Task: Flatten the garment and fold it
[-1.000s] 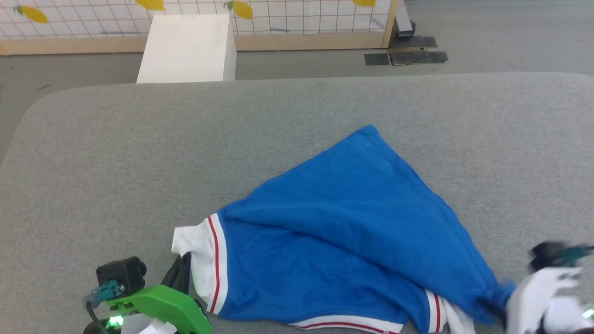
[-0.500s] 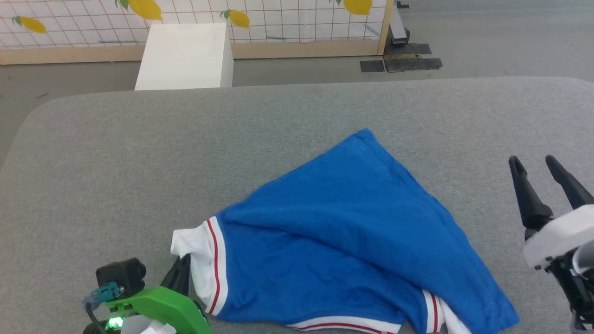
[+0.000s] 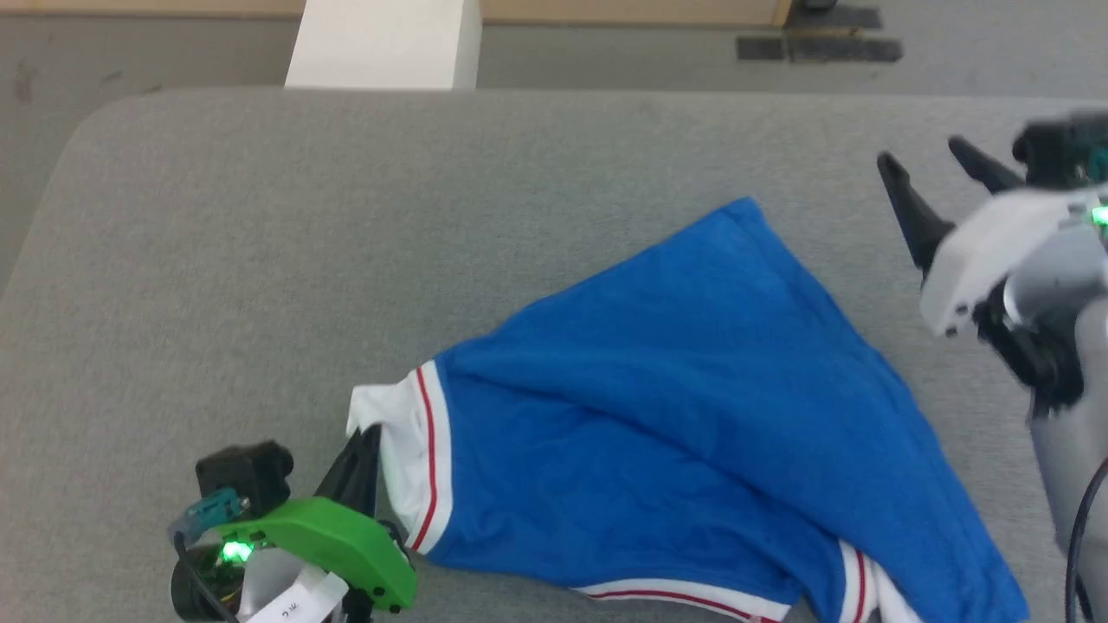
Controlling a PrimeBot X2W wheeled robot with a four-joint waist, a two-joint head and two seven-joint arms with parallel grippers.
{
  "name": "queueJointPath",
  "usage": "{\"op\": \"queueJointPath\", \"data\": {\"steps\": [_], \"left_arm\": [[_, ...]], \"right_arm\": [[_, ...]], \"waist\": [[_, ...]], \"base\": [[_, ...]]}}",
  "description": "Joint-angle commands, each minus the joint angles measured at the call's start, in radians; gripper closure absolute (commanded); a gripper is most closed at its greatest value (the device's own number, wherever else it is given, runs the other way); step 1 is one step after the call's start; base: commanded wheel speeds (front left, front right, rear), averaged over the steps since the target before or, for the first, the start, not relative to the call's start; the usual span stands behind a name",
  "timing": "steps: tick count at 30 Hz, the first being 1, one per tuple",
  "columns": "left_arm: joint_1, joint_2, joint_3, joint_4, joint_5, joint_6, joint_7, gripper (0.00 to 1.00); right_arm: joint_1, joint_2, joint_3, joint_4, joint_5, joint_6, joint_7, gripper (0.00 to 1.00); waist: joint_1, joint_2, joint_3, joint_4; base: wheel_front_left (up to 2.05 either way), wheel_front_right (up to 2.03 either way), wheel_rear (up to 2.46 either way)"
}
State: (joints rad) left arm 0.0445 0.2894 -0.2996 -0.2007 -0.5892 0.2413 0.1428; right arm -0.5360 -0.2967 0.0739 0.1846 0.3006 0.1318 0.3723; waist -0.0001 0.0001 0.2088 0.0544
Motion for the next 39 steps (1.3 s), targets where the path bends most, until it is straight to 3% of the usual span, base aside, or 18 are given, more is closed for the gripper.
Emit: {"op": "queueJointPath", "data": {"steps": [1,11,15,26,27,29,34,39], "left_arm": [[-0.024,-0.003,-0.003,-0.005,0.008,-0.007,-0.007,1.00],[-0.086,-0.032,-0.031,-0.013,0.016,-0.026,-0.034,1.00],[-0.103,-0.044,-0.039,-0.006,0.014,-0.034,-0.046,1.00],[-0.121,-0.055,-0.046,0.019,0.007,-0.042,-0.066,1.00],[-0.121,-0.055,-0.046,0.021,0.007,-0.042,-0.067,1.00],[-0.121,-0.054,-0.045,0.026,0.006,-0.042,-0.068,1.00],[-0.119,-0.044,-0.039,0.039,0.003,-0.041,-0.067,1.00],[-0.104,-0.025,-0.030,0.050,0.001,-0.037,-0.062,1.00]], "right_arm": [[-0.048,-0.009,0.018,0.024,-0.010,-0.001,0.035,0.00],[-0.314,-0.074,0.218,0.208,-0.063,-0.001,0.477,0.00],[-0.362,-0.087,0.277,0.235,-0.074,-0.001,0.602,0.00],[-0.365,-0.105,0.363,0.249,-0.042,-0.001,0.761,0.00],[-0.360,-0.106,0.355,0.251,-0.033,-0.001,0.769,0.49],[-0.353,-0.107,0.345,0.244,-0.022,-0.001,0.767,1.00],[-0.337,-0.108,0.294,0.226,-0.013,-0.001,0.719,1.00],[-0.306,-0.085,0.216,0.193,0.009,-0.001,0.603,1.00]], "waist": [[0.0001,-0.0001,0.082,0.078],[0.0001,-0.0001,0.204,0.179],[0.0001,-0.0001,0.239,0.201],[0.0001,-0.0001,0.271,0.216],[0.0001,-0.0001,0.270,0.215],[0.0001,-0.0001,0.263,0.209],[0.0001,-0.0001,0.227,0.183],[0.0001,-0.0001,0.160,0.133]], "base": [[0.00,0.00,0.00],[0.00,0.00,0.00],[0.00,0.00,0.00],[0.00,0.00,0.00],[0.00,0.00,0.00],[0.00,0.00,0.00],[0.00,0.00,0.00],[0.00,0.00,0.00]]}}
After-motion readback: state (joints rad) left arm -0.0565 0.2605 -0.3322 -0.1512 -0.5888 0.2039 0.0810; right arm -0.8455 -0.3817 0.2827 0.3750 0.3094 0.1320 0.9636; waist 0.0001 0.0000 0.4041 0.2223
